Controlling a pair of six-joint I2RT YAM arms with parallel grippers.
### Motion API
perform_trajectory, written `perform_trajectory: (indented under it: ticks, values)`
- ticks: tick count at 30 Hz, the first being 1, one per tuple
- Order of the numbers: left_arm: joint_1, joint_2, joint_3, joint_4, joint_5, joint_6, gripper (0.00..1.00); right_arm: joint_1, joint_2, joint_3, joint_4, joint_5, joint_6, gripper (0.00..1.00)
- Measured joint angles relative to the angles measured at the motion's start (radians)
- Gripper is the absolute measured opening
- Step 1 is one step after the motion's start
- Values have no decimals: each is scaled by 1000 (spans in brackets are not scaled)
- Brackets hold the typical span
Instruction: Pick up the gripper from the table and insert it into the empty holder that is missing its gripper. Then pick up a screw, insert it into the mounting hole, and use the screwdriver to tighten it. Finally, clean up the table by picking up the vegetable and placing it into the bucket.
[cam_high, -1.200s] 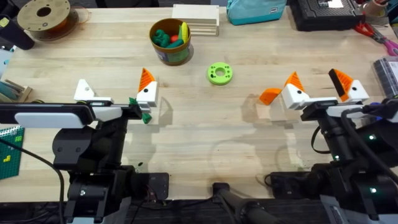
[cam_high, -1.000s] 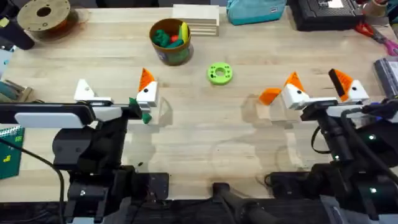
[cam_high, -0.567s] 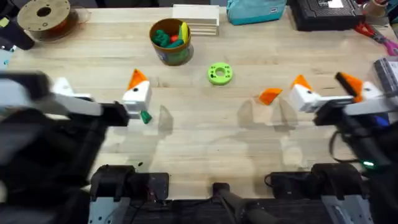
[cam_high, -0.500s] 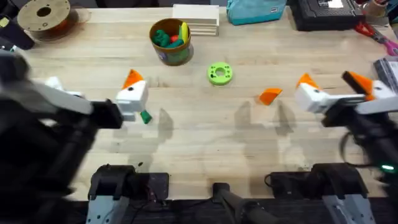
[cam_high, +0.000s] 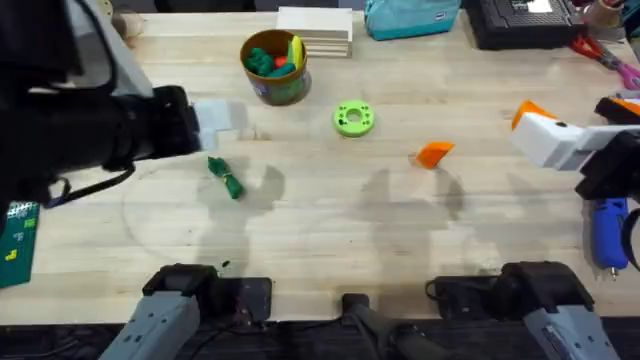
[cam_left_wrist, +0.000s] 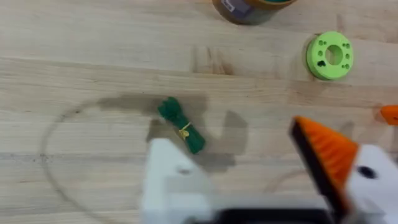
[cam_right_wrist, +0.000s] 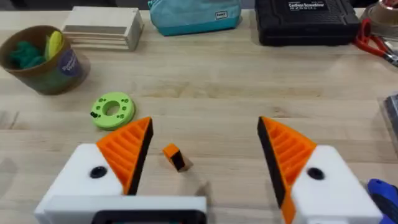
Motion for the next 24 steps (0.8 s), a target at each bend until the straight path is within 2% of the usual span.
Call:
perform_trajectory:
  ticks: [4, 5, 8, 10, 11, 18, 20, 24]
  values:
    - [0, 47, 0, 14, 17, -13, 231, 0, 0, 0, 0, 0, 0, 991]
    - [0, 53, 0, 19, 21, -6, 139, 0, 0, 0, 0, 0, 0, 990]
    - [-10, 56, 0, 55, 58, 22, 584, 0, 0, 0, -6, 0, 0, 990]
    - [-36, 54, 0, 99, 89, 55, 892, 0, 0, 0, -26, 0, 0, 991]
    - [-53, 54, 0, 124, 105, 70, 957, 0, 0, 0, -33, 0, 0, 991]
    - [-227, 54, 0, 330, 219, 175, 985, 0, 0, 0, -112, 0, 0, 990]
    - [-255, 54, 0, 384, 234, 186, 985, 0, 0, 0, -137, 0, 0, 991]
    - [-271, 54, 0, 389, 250, 189, 986, 0, 0, 0, -194, 0, 0, 990]
